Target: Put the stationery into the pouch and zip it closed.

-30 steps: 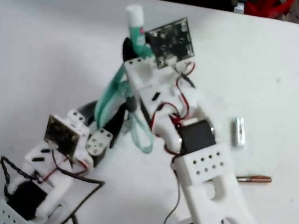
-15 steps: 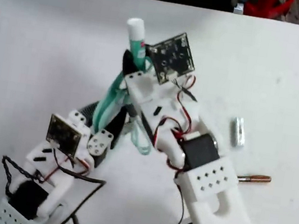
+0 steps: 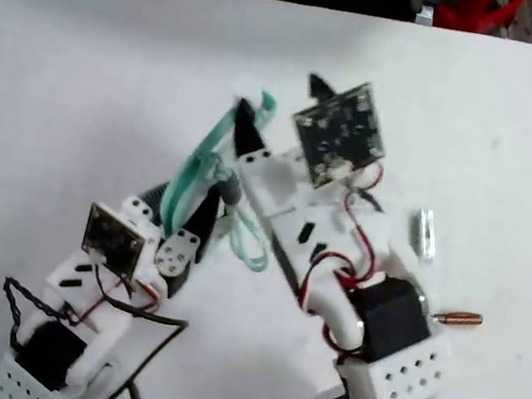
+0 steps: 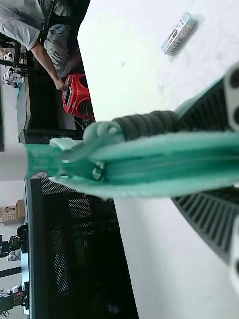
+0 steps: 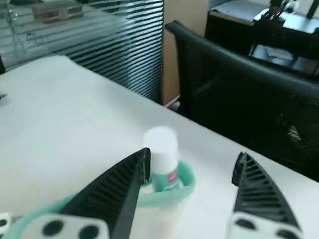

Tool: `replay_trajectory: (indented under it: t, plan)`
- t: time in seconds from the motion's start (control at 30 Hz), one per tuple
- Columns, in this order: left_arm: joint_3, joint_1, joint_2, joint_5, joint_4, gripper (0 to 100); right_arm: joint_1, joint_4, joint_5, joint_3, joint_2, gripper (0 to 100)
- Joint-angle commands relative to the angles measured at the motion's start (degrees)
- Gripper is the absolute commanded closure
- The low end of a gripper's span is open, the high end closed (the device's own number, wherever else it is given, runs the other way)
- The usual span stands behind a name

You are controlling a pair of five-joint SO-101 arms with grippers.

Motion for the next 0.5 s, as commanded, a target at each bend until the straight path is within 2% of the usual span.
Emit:
replay_trajectory:
  t: [0.0,0.13,0.3,0.47]
  plan:
    - [-0.4,-0.4,0.8,0.4,-1.8,92,3.6,0.3,0.4,-4.6,-1.2,75.1]
    - [-0.4,-0.4,0.8,0.9,-1.5,85,3.5,0.3,0.3,-5.5,-0.8,75.1]
    - [-0.4,-0.4,0.8,0.9,-1.5,85,2.5,0.3,0.6,-5.6,2.3,75.1]
    - [-0.4,-0.4,0.8,0.6,-1.6,85,7.1,2.7,0.3,-5.6,2.8,75.1]
